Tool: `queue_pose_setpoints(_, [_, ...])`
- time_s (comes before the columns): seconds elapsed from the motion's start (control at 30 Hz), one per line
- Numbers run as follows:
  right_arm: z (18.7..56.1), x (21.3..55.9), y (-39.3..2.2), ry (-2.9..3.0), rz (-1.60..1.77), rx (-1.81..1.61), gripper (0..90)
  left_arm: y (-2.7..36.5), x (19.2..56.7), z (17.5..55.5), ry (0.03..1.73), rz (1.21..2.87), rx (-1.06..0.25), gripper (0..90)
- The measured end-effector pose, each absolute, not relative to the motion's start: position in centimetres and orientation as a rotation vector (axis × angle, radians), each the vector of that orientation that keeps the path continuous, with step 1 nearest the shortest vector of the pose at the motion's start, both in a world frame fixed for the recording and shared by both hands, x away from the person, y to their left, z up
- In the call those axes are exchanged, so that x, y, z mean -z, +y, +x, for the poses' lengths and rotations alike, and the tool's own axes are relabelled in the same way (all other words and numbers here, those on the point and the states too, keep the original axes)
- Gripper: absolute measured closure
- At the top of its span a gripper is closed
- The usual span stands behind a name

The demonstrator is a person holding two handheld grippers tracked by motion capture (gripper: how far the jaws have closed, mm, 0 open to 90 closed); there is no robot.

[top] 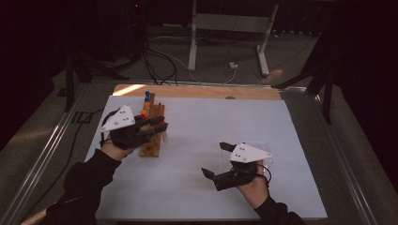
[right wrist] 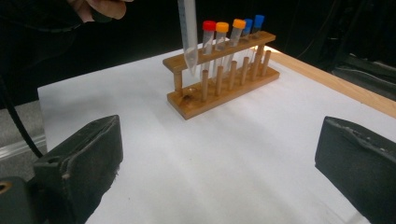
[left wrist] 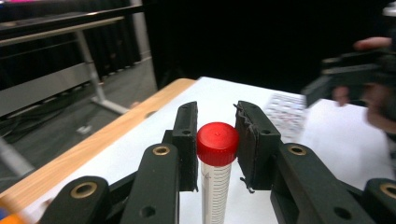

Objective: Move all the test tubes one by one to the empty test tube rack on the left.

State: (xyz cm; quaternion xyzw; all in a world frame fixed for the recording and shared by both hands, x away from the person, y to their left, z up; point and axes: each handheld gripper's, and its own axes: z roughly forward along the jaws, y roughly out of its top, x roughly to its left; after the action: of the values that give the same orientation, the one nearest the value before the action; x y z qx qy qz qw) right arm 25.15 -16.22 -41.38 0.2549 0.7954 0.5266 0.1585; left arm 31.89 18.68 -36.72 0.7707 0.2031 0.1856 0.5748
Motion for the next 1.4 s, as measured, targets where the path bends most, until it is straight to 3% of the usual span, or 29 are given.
queue_pose_setpoints(0.9, [24.8,41.6,-17.5,2.277,0.759,-1.537,0.0,25.0,39.0,35.3,0.712,1.764,-0.537,71.9])
queue_pose_setpoints(1.4, [24.6,41.4,-17.6,2.276,0.757,-1.545,0.0,24.6,44.0,35.3,0.744,1.806,-0.524,71.8])
